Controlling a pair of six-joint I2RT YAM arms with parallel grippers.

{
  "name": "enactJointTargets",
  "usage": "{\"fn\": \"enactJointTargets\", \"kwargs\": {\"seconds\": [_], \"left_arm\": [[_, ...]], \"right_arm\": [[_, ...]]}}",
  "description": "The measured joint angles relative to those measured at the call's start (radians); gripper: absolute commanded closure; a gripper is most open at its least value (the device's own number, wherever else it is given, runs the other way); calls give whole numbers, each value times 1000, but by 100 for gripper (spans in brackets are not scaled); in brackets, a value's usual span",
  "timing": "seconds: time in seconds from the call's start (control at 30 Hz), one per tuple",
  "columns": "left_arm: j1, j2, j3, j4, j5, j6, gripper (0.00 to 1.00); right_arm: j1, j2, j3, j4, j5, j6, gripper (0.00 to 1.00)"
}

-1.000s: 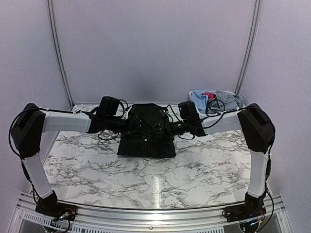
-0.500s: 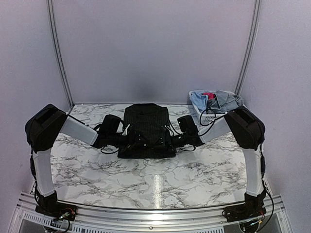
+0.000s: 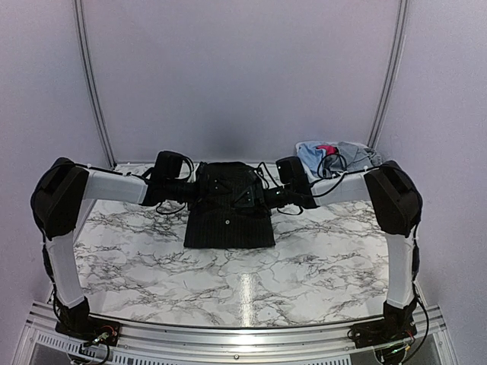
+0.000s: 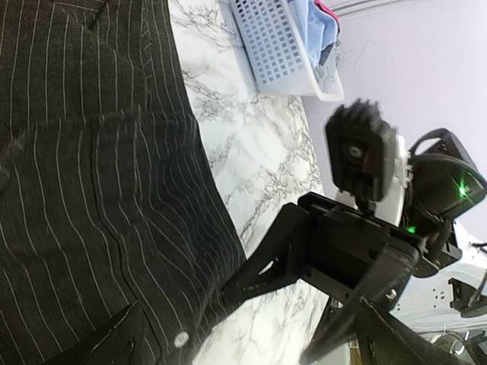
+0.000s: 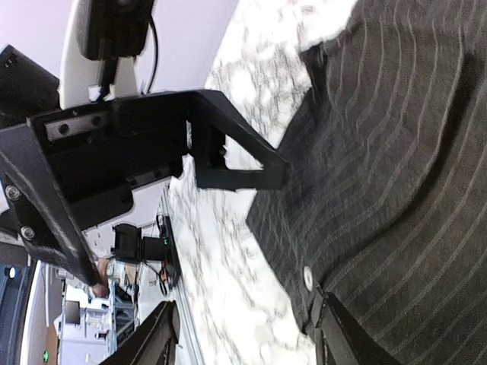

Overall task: Fold and stack the mixed laundry pile
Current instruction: Move the 2/3-rectangle-folded shirt to the center of the board.

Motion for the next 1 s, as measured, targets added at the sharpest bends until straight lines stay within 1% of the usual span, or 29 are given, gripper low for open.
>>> {"fn": "enactJointTargets", "kwargs": {"seconds": [0.13,0.33,0.5,0.67,0.8,0.9,1.0], "left_arm": [[7,83,63,1,-2,2,1],[31,188,56,5,-18,-8,1],[52,199,55,31,11,-10,1],[66,188,69,25,6,4,1],[98,213,135,26,-2,2,1],[118,276,216,30,-4,-7,2],[130,347,262,34,-6,-21,3]], "right_arm": [[0,70,58,31,-2,10,49],[-13,223,69,58,-15,10,50],[-22,229,90,40,-25,-14,50],[-23,228,115,-24,-24,-66,50],[-23,228,143,-88,-19,-105,50],[-23,228,160,-132,-14,-129,50],[-23,227,168,-159,-6,-145,50]]}}
